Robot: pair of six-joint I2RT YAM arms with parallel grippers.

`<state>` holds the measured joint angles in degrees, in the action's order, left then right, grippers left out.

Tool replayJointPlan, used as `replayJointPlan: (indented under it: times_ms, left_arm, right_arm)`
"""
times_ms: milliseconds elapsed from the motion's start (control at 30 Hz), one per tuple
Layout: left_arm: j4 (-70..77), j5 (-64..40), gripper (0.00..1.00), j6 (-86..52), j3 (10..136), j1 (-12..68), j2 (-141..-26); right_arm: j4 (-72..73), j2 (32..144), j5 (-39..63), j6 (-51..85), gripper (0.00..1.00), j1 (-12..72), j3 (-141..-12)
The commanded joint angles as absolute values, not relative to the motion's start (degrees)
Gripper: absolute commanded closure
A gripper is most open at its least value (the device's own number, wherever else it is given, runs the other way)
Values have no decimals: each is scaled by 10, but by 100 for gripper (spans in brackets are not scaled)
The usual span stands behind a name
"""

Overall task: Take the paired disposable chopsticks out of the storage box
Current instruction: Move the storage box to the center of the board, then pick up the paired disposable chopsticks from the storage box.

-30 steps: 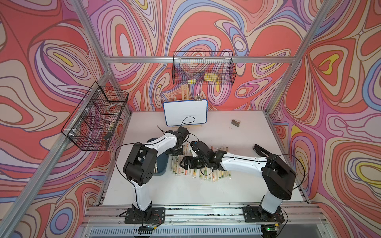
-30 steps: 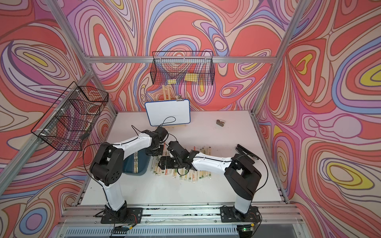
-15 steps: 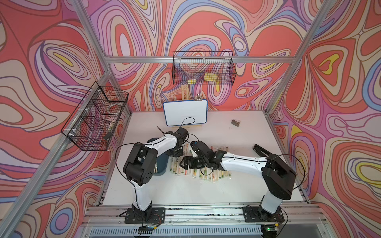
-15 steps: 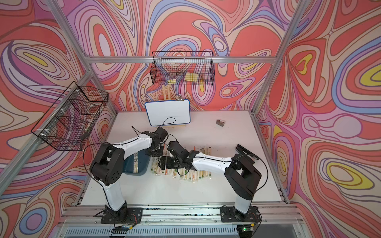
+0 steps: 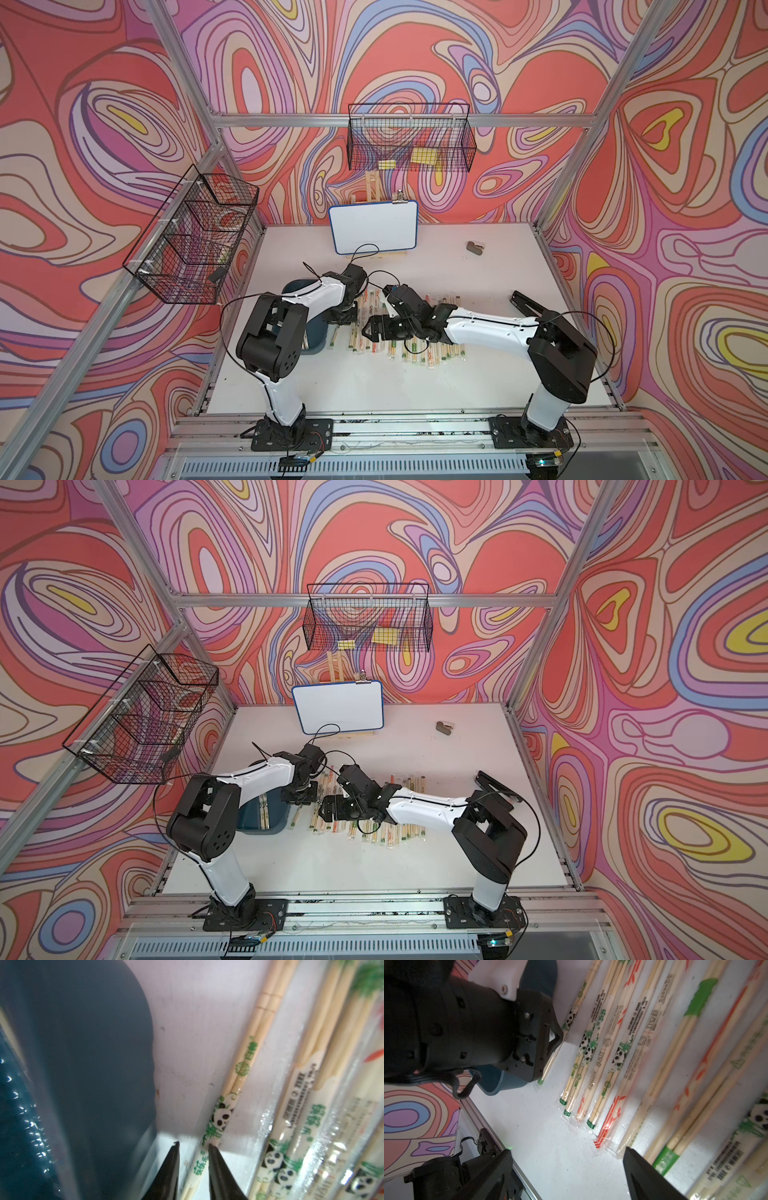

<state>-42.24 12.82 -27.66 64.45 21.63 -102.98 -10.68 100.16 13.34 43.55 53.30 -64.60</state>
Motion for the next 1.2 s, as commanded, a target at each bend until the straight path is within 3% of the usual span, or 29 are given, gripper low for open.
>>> replayJointPlan:
  times_ms: [0, 300, 633, 833, 1167]
  left_arm:
    - [-419, 131, 72, -276, 637, 199, -1008]
    - [-417, 115, 72, -266, 623, 168, -974]
    - [-406, -13, 69, -283, 636, 168, -875]
    - [-445, 6, 69, -285, 683, 152, -850]
    - [-456, 50, 68, -280, 659, 56, -829]
  right_arm:
    - [-97, 1002, 136, 432, 11, 534, -658]
    - [-96, 1003, 140, 431, 11, 535, -659]
    - [-95, 1006, 141, 433, 11, 535, -659]
    - [-102, 1009, 143, 428, 11, 535, -673]
    - [-105, 1032, 157, 423, 11, 535, -711]
